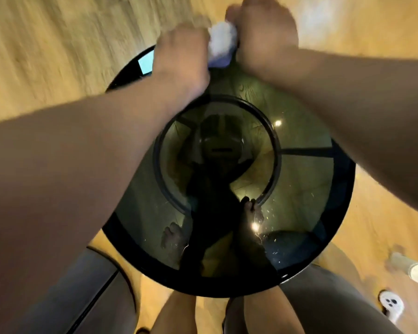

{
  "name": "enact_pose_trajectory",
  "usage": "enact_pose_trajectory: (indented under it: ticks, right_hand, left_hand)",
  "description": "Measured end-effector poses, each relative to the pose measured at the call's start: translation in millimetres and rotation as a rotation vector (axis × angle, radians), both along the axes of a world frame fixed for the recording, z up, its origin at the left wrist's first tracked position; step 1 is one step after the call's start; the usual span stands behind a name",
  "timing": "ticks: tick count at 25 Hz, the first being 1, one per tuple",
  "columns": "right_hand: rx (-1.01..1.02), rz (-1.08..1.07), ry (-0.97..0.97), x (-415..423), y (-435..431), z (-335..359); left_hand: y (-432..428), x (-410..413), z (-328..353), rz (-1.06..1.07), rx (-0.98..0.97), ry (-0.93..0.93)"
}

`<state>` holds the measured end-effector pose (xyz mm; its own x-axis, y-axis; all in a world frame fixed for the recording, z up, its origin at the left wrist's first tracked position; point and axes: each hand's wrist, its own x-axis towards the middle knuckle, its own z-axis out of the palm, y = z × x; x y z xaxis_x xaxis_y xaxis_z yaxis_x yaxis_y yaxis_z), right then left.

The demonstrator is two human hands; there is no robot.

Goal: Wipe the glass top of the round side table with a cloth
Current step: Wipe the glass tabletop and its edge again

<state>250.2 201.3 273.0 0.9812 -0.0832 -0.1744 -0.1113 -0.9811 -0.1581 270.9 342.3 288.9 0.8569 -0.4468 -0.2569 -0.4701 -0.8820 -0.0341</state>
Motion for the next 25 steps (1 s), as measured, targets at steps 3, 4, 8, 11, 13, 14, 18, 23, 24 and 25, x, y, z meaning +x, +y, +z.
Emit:
enact_pose_trajectory:
  ticks: [3,4,8,11,13,14,18,23,24,25]
  right_hand:
    - [0.137,0.142,-0.094,-90,-11,-3]
    - [0.169,0.142,-0.096,-122,-14,-6]
    - [0.186,0.193,0.100,-237,-14,1]
    - [0.216,0.347,0.284,-309,-9,15]
    - [0.213,0.393,0.340,-315,-10,22]
    - [0.204,0.386,0.290,-302,-15,21]
    - [0.039,0.342,-0.011,-174,-47,8]
    - [-0.132,0.204,-0.094,-50,-76,-8]
    - [-0.096,0.148,-0.058,-49,-81,-12]
    - [-0.072,0.099,-0.042,-56,-86,-13]
  left_hand:
    - [24,-55,-3,-0.105,-0.027,0.088]
    - [27,-79,-4,-0.147,-0.055,0.108]
    - [32,-189,2,-0.277,-0.115,0.308]
    - [50,-266,14,-0.370,-0.105,0.591]
    - [52,-277,16,-0.376,-0.093,0.662]
    - [48,-264,13,-0.383,-0.094,0.600]
    - [9,-148,5,-0.314,-0.011,0.100]
    - [-49,-40,-1,-0.047,-0.056,-0.051]
    - [-59,-43,-4,-0.031,-0.066,-0.054]
    - [-70,-52,-4,-0.038,-0.069,-0.045]
